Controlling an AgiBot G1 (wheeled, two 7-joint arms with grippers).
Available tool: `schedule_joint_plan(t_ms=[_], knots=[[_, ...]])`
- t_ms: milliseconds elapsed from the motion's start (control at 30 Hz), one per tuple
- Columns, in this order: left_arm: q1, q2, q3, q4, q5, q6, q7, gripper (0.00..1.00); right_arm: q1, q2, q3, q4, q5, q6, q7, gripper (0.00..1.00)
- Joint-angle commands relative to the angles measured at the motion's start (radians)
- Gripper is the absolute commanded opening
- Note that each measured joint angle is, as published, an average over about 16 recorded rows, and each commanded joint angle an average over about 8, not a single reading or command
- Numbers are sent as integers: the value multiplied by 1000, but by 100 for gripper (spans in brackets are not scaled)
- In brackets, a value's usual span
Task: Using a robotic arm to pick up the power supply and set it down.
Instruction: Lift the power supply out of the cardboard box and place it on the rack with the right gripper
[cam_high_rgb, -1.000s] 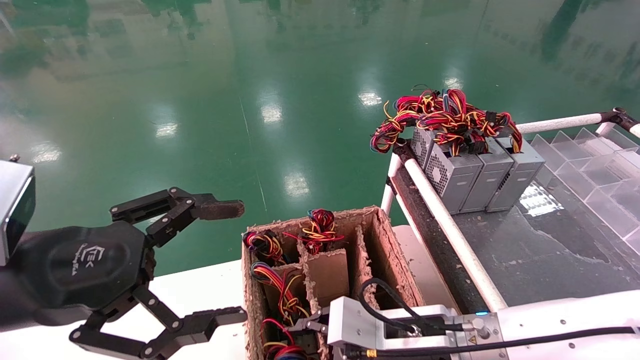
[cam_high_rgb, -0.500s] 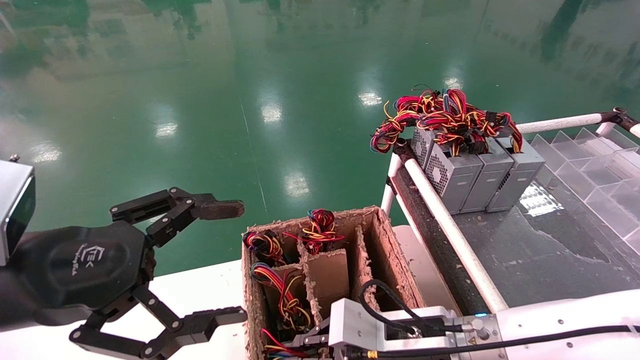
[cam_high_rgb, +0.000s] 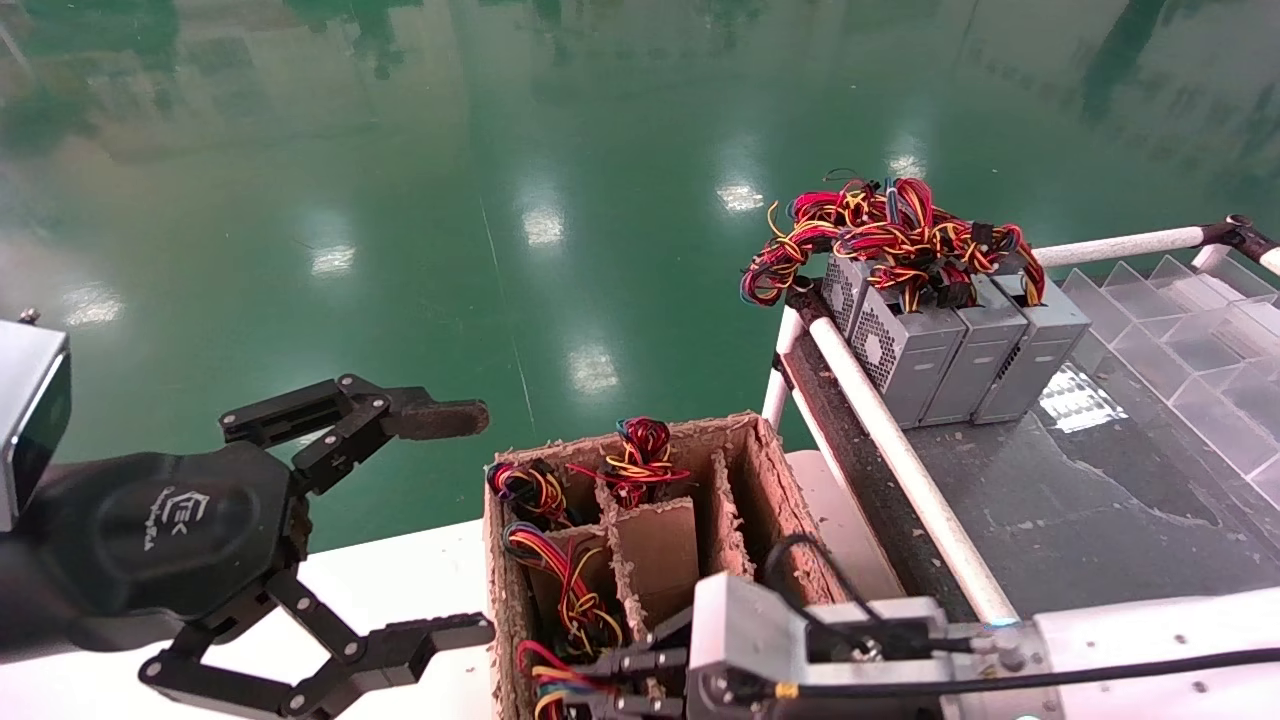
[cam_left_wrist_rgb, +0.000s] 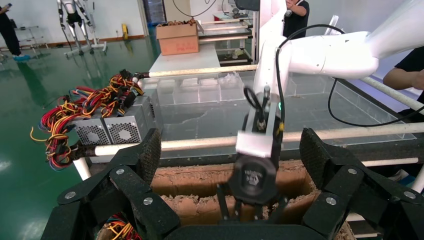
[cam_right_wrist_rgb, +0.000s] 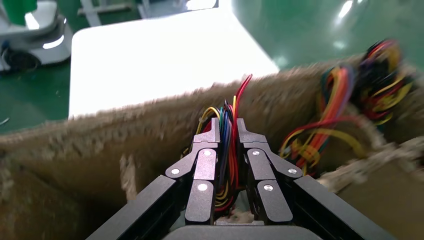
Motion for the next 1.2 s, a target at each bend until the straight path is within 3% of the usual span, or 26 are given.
schedule_joint_plan(t_ms=[33,667,1200], knots=[[0,0,0,0,0,0,0,100,-4,10,17,6,24,3,-7,0],[0,0,0,0,0,0,0,100,-45,161,274,8,326,60,-57,0],[0,0,0,0,0,0,0,100,-31,294,443,-231,416,55,-209,0]])
